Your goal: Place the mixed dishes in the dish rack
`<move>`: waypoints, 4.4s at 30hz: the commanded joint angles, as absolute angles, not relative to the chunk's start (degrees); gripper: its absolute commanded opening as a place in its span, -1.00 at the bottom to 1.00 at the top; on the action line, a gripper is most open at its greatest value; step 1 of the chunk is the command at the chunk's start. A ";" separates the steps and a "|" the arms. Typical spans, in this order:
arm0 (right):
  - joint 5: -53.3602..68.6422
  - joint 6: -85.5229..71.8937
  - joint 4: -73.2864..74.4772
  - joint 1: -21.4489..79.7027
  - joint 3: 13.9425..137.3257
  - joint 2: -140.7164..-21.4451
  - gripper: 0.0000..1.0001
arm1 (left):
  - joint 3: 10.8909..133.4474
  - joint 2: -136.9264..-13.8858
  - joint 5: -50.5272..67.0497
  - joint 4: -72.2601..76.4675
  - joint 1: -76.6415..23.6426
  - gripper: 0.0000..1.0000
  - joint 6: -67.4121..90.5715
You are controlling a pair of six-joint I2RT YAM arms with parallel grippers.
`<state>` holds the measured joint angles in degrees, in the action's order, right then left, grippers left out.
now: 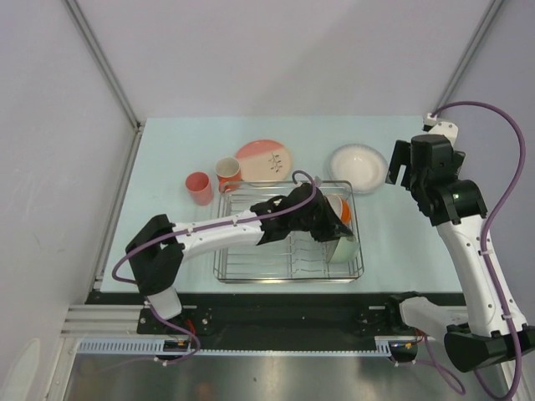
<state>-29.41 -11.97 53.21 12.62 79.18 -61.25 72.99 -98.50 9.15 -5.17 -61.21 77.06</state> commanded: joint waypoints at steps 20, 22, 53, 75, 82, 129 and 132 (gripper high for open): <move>-29.62 -12.74 52.12 12.04 78.84 -60.47 1.00 | 71.28 -97.82 13.88 -0.70 -57.57 1.00 79.55; -29.79 -13.18 52.03 11.43 78.66 -60.73 0.99 | 71.54 -97.21 14.15 -1.05 -57.22 1.00 78.14; 10.55 -36.56 22.86 -11.51 70.40 -96.76 0.75 | 108.45 -98.18 32.25 -47.80 -18.30 1.00 15.60; 23.99 -43.59 2.28 -11.69 70.49 -118.82 0.12 | 110.22 -99.49 40.16 -63.97 -2.90 0.99 0.18; 23.64 -41.84 4.48 -10.90 70.49 -118.92 -0.41 | 108.81 -99.05 39.38 -67.41 -2.90 1.00 -6.76; -8.70 39.54 9.84 29.53 81.57 -77.96 -1.00 | 98.00 -95.89 37.70 -76.47 -2.55 0.99 -25.66; -8.61 46.56 9.84 30.85 79.55 -77.34 -1.00 | 97.47 -95.98 37.97 -75.85 -2.55 0.99 -25.49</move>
